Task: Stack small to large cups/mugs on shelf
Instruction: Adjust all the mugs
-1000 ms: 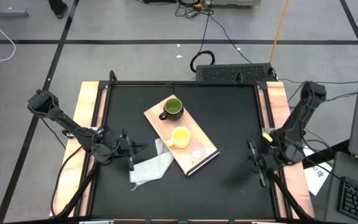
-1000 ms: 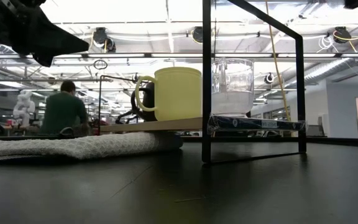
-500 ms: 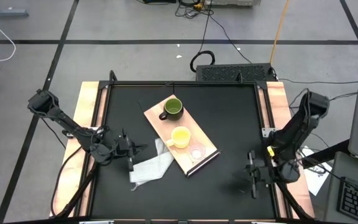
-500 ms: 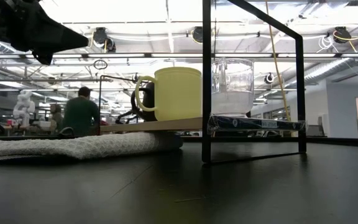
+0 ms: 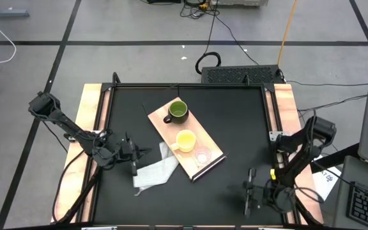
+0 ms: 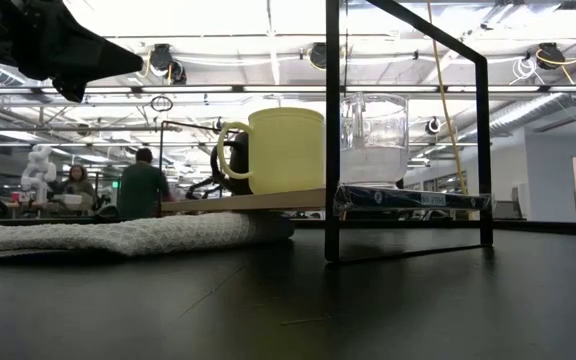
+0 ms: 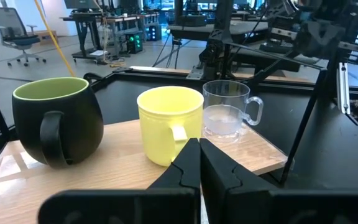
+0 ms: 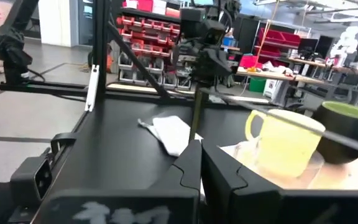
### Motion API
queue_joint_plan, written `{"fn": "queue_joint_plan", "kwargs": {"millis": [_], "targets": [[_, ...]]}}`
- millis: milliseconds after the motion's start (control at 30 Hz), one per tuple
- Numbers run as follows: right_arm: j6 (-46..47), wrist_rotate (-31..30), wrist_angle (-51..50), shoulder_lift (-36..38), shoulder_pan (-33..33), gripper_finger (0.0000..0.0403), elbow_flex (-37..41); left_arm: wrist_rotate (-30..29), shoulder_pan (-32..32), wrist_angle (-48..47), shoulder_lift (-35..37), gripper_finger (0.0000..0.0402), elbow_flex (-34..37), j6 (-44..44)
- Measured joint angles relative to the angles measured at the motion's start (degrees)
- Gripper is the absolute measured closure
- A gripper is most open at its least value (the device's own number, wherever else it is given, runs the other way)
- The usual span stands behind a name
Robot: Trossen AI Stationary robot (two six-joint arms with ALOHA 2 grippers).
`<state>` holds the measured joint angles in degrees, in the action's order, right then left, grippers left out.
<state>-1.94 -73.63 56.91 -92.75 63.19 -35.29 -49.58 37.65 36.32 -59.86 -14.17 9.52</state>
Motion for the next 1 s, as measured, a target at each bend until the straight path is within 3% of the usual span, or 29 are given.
{"fn": "queue_joint_plan", "kwargs": {"millis": [400,633,867,1000], "targets": [[14.5,0.4,-0.6,-9.9,-5.8,0.0403,-0.5,0.0,0.0,0.8,0.0,0.0401,0.0,-0.4],[20.1,6.2,-0.4,-14.2,-10.5,0.0403,-0.5,0.0,0.0,0.8,0.0,0.0401,0.0,-0.4],[19.6,5.6,4.5,-18.7,-12.7,0.0403,-0.7,0.1,0.0,0.7,0.0,0.0401,0.0,-0.5],[16.9,0.7,5.4,-20.3,-13.0,0.0403,-1.7,0.1,0.5,0.3,0.0,0.0401,0.0,-0.6]]}}
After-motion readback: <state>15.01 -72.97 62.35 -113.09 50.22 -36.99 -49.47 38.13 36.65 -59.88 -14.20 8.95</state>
